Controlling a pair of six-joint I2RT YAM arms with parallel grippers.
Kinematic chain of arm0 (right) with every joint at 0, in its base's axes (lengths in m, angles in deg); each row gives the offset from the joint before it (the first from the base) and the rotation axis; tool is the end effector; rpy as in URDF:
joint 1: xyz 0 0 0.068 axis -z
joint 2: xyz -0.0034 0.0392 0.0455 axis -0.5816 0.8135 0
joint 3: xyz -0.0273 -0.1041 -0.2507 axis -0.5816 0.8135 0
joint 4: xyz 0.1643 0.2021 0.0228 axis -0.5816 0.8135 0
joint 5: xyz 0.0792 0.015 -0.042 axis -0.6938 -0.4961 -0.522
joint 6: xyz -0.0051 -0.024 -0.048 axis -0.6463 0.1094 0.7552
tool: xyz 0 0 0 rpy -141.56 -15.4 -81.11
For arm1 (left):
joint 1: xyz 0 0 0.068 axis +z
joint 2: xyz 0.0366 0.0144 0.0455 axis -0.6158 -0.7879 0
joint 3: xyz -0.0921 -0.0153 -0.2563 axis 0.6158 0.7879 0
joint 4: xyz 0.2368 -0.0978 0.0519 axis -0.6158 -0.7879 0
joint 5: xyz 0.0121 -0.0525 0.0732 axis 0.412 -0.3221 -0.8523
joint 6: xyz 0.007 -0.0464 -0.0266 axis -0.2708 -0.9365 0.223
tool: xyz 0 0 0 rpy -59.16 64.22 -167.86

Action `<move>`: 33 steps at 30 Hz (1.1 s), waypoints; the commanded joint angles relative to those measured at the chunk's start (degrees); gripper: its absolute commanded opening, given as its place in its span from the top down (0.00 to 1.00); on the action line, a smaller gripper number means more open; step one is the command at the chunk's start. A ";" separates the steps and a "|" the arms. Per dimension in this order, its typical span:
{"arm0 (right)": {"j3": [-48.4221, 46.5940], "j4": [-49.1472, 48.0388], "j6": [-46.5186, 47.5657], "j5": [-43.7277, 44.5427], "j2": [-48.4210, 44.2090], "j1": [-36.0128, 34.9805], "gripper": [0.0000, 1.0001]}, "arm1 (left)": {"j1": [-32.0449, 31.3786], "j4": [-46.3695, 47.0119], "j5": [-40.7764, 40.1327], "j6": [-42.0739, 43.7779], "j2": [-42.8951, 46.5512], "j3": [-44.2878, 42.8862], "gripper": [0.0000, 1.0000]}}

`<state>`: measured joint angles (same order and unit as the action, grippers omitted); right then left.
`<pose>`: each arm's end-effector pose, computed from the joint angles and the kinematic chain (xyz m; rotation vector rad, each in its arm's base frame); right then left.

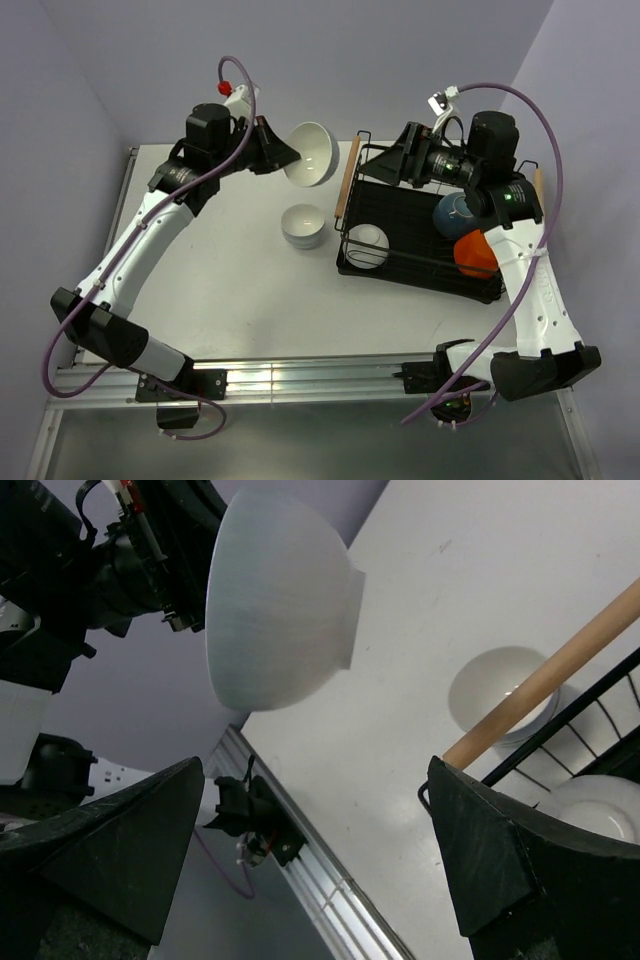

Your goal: Load the bowls into the dish rack

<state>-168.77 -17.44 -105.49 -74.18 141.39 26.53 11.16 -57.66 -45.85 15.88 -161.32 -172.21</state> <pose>0.2295 0.0626 0.4734 -0.2884 1.8756 1.1882 0.2928 -0.1613 0.4458 0.0970 1.9564 -1.0472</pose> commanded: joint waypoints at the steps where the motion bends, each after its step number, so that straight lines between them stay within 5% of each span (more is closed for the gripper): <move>1: 0.46 -2.89 -0.54 1.13 0.49 -3.08 0.00 | -2.15 6.23 0.59 -2.02 -0.08 -1.63 1.00; 33: 1.96 -5.53 -2.12 4.46 4.80 -7.57 0.00 | -6.64 13.35 8.15 -5.98 -1.76 -0.67 1.00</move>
<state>-166.93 -21.33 -108.22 -71.89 146.57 19.29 5.11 -51.78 -42.07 12.79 -165.47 -172.10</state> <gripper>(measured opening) 0.997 0.061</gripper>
